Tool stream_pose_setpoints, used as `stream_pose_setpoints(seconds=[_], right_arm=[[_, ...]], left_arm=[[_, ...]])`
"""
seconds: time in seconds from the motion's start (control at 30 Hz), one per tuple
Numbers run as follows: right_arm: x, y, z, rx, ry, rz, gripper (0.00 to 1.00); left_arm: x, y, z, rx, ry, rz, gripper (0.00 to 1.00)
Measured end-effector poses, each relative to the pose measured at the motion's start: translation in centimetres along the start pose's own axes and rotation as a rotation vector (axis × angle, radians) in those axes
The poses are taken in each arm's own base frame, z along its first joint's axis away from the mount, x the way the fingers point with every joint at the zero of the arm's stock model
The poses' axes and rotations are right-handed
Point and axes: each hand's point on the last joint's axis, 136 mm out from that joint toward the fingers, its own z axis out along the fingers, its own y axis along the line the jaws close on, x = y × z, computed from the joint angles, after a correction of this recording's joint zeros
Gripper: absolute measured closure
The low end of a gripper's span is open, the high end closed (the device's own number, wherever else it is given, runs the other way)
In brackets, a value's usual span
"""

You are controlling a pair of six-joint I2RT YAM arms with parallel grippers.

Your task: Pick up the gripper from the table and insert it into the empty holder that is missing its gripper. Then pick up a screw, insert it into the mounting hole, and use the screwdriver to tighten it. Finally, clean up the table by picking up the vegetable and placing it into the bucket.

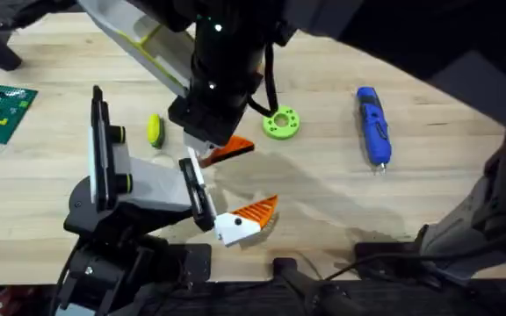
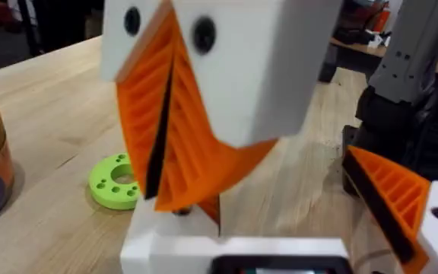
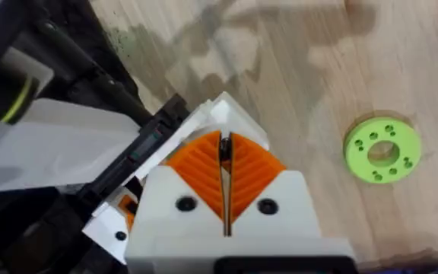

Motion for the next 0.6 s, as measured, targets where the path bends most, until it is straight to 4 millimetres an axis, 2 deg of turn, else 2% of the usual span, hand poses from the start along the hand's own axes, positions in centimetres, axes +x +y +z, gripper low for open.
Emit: stream_pose_setpoints(seconds=[0.17,0.33,0.4,0.5,0.53,0.6], right_arm=[[0.1,0.0,0.4,-0.001,0.011,0.001,0.748],[0.2,-0.5,0.7,0.009,0.021,0.007,0.444],[0.3,-1.0,0.7,0.024,0.025,0.015,0.261],[0.4,-1.6,0.6,0.04,0.027,0.024,0.064],[0.4,-1.8,0.6,0.046,0.027,0.026,0.025],[0.4,-1.9,0.6,0.048,0.027,0.028,0.01]], left_arm=[[0.0,0.0,0.0,0.0,-0.001,0.005,0.019],[0.0,0.0,0.0,0.0,0.0,0.002,0.019],[0.0,0.0,0.0,0.0,0.0,0.0,0.019],[0.0,0.0,0.0,0.0,0.0,0.0,0.019],[0.0,0.0,0.0,0.0,0.0,-0.002,0.019],[0.0,0.0,0.0,0.0,0.0,-0.004,0.019]])
